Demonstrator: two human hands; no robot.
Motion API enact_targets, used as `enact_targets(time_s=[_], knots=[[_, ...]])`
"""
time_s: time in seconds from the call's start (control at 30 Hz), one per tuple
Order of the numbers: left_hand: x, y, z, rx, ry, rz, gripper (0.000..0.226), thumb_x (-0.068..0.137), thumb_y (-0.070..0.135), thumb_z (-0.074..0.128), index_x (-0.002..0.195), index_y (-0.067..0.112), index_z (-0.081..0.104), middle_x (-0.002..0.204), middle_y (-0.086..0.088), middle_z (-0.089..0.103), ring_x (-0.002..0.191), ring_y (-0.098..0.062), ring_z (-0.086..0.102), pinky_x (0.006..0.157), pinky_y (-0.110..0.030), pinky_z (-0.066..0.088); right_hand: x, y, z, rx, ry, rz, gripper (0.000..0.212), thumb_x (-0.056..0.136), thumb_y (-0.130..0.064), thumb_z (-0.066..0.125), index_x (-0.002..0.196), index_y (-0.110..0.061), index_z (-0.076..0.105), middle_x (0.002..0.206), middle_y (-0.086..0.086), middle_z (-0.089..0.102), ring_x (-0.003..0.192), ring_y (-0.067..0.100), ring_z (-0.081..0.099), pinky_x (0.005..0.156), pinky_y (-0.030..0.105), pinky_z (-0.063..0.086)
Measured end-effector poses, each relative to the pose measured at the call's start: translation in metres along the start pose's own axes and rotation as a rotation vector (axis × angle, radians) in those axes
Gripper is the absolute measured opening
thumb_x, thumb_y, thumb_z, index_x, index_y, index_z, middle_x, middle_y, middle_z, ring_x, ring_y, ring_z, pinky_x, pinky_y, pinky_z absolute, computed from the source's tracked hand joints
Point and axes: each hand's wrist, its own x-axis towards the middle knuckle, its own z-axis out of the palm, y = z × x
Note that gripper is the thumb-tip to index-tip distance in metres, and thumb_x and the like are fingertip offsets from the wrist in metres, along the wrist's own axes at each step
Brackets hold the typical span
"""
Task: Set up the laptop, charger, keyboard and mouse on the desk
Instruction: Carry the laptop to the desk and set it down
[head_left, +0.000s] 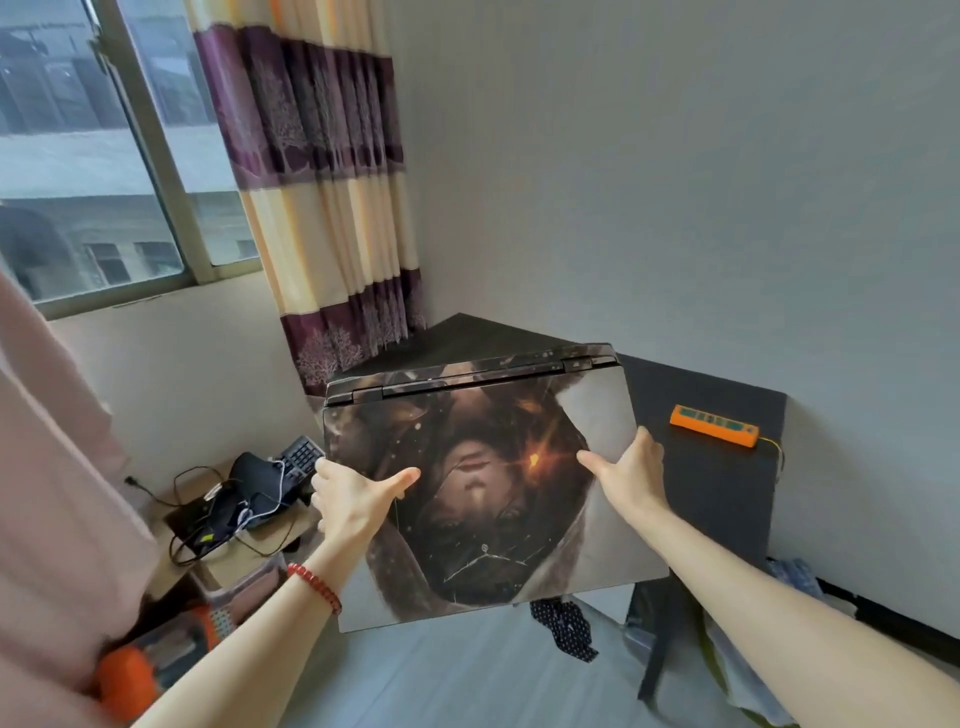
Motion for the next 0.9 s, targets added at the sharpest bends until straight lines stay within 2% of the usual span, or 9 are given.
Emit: enact_targets(time_s=[0.3,0.47,0.67,0.9], knots=[[0.219,0.052,0.166,0.069,-0.132,-0.013,0.116,0.049,0.05,0.085,0.133,-0.003,0.024,0.135,-0.024,0.038,0.124,-0.041,0.038,0.1,-0.053,0.039,0.229,0.005,0.108,-0.022,0.021,0.163,0.089,0.076,-0.035,0.072,0.141,-0.004,0.02,0.144,0.02,0.03,0.129,0.036,0.038,0.103,0.052,0.038],[0.332,0.084,0.263,0.11,-0.249,-0.036,0.105,0.049,0.046,0.086,0.125,0.0,0.03,0.125,-0.021,0.045,0.116,-0.038,0.046,0.094,-0.05,0.045,0.349,0.009,0.153,-0.064,0.038,0.324,0.085,0.076,-0.035,0.073,0.138,-0.003,0.025,0.141,0.02,0.033,0.124,0.037,0.042,0.1,0.052,0.041],[0.435,0.1,0.364,0.195,-0.427,-0.093,0.097,0.044,0.045,0.089,0.115,0.003,0.037,0.116,-0.017,0.05,0.108,-0.039,0.052,0.089,-0.051,0.048,0.442,0.022,0.2,-0.086,0.093,0.539,0.071,0.075,-0.032,0.073,0.127,0.001,0.038,0.131,0.02,0.038,0.113,0.038,0.049,0.093,0.054,0.044],[0.549,0.114,0.502,0.374,-0.678,-0.029,0.099,0.047,0.044,0.088,0.118,0.0,0.035,0.125,-0.02,0.046,0.117,-0.04,0.045,0.096,-0.051,0.044,0.533,0.054,0.259,-0.085,0.216,0.806,0.07,0.074,-0.033,0.073,0.125,0.001,0.04,0.13,0.02,0.038,0.115,0.039,0.047,0.095,0.054,0.042]])
